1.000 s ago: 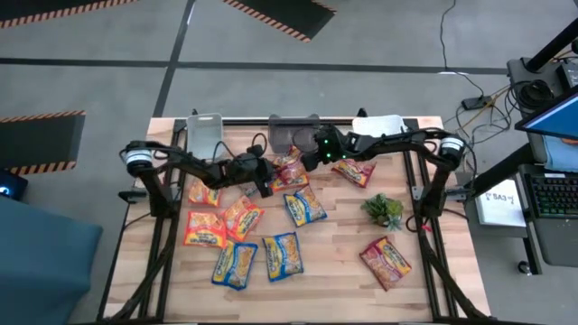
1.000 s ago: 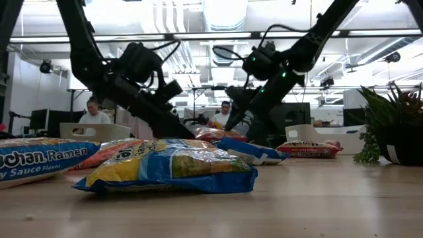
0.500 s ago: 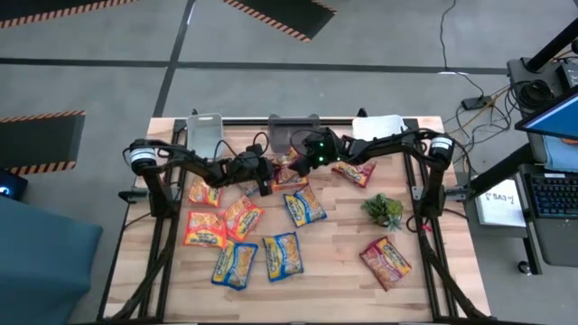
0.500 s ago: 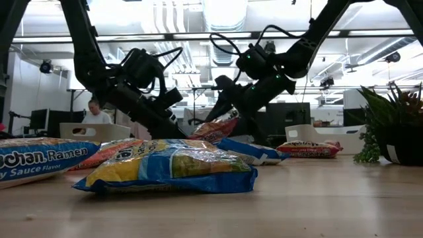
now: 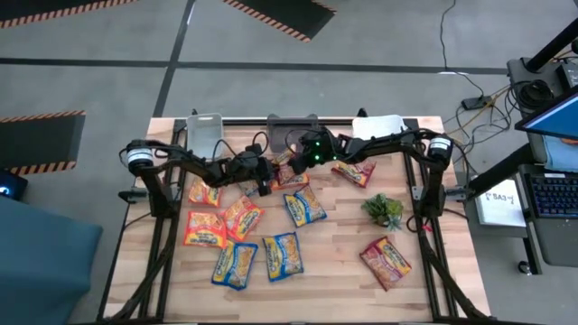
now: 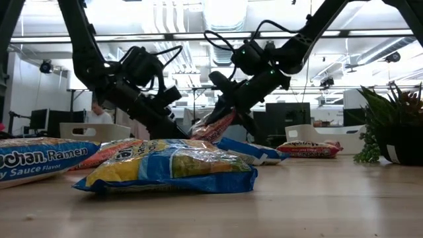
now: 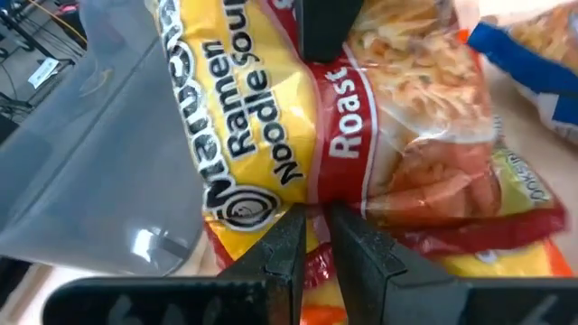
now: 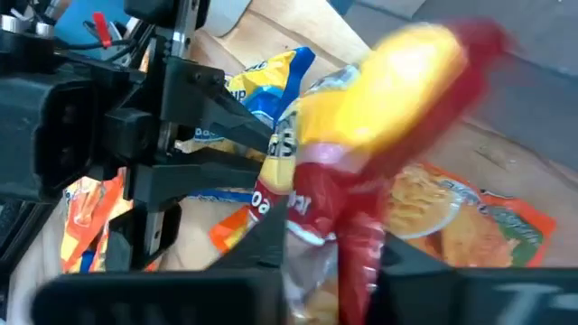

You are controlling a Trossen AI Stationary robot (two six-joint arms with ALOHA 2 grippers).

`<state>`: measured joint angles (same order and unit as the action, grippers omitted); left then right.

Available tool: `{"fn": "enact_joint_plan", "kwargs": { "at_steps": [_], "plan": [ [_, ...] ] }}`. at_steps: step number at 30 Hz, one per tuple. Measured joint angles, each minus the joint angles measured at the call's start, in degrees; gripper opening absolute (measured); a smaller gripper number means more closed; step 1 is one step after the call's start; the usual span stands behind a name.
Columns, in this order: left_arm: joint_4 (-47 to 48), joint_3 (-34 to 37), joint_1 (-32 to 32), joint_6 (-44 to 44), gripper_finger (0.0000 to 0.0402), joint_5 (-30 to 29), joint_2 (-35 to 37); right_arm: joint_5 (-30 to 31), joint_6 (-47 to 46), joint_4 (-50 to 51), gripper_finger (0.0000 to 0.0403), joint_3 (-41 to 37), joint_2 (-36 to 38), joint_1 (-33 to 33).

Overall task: Sort Maruchan noodles
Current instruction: Put the red noodle pack into the black bin

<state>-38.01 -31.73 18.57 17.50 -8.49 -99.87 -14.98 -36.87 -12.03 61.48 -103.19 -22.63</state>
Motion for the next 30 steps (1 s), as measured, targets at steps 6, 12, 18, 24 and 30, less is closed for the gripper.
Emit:
{"fn": "enact_joint_plan", "kwargs": {
  "at_steps": [6,12,18,24,30],
  "plan": [
    [8.02,0.11,0.02,1.17,0.0039,0.00,8.32,-0.01,1.46,8.14,0.0021,3.25,1.80,0.13],
    [18.62,0.55,0.02,2.88,0.0039,0.00,20.70,0.02,3.54,15.59,0.0020,7.99,5.05,0.47],
    [28.83,0.59,0.02,3.00,0.0039,0.02,34.18,1.98,3.99,20.55,0.0019,13.73,6.51,1.26],
    [36.57,0.63,0.02,3.02,0.0039,0.02,45.43,5.68,5.31,24.36,0.0019,20.62,6.51,2.03],
    [40.13,0.70,0.00,3.03,0.0039,0.03,54.42,8.86,5.45,26.05,0.0018,26.43,6.51,0.77]
  ]
}}
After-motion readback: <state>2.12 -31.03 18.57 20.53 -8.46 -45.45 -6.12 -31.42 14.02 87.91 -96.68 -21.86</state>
